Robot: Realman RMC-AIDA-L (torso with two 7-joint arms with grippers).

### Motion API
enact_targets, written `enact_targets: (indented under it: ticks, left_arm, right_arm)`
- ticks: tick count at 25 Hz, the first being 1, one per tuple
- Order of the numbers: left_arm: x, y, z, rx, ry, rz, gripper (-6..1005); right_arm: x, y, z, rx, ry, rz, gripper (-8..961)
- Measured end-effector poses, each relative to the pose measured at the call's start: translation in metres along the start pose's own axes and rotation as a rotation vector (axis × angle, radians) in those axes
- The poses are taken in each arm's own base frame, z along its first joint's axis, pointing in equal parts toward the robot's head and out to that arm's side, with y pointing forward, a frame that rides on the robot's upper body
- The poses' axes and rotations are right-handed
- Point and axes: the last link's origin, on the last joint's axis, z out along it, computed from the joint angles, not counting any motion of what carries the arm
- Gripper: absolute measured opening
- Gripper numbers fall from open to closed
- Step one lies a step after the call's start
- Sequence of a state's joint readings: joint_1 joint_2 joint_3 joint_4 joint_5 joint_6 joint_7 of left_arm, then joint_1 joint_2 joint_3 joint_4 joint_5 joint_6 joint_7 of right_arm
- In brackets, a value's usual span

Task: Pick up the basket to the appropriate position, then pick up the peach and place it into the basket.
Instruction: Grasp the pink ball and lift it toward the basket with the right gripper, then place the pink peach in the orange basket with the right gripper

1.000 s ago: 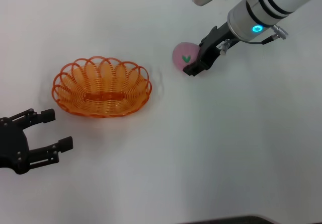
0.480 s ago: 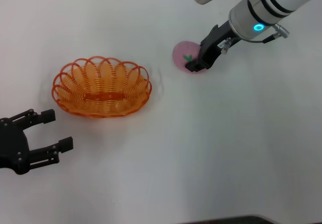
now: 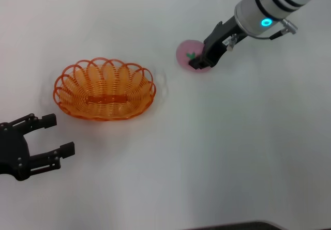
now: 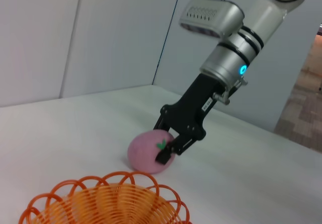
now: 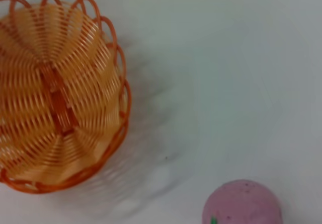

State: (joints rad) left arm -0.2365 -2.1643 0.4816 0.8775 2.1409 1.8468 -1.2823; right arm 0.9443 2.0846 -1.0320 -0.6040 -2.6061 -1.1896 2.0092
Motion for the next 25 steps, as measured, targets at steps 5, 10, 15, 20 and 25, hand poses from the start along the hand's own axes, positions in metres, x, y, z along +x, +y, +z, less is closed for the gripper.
enact_targets:
  ticks: [5,10,15,20,25]
  left_arm:
    - [-0.001,0.0,0.0,-0.002,-0.008,-0.003,847]
    - [-0.001,0.0,0.0,-0.002,-0.007,-0.004,847]
    - [0.0,0.0,0.0,-0.006,-0.005,-0.006,847]
    - [-0.001,0.001,0.0,-0.005,-0.006,-0.006,847]
    - [0.0,0.002,-0.001,-0.009,0.003,-0.002,847]
  right_arm:
    - [-0.015,0.001,-0.025,-0.036,-0.055,0.007,311]
    - [-0.037,0.003,-0.063,-0.066,-0.149,-0.008,267]
    - [-0.063,0.016,-0.096,-0.104,-0.25,-0.063,225]
    - [-0.076,0.03,-0.106,-0.205,-0.414,-0.088,216]
    - [-0.066,0.043,-0.077,-0.304,-0.616,-0.109,219]
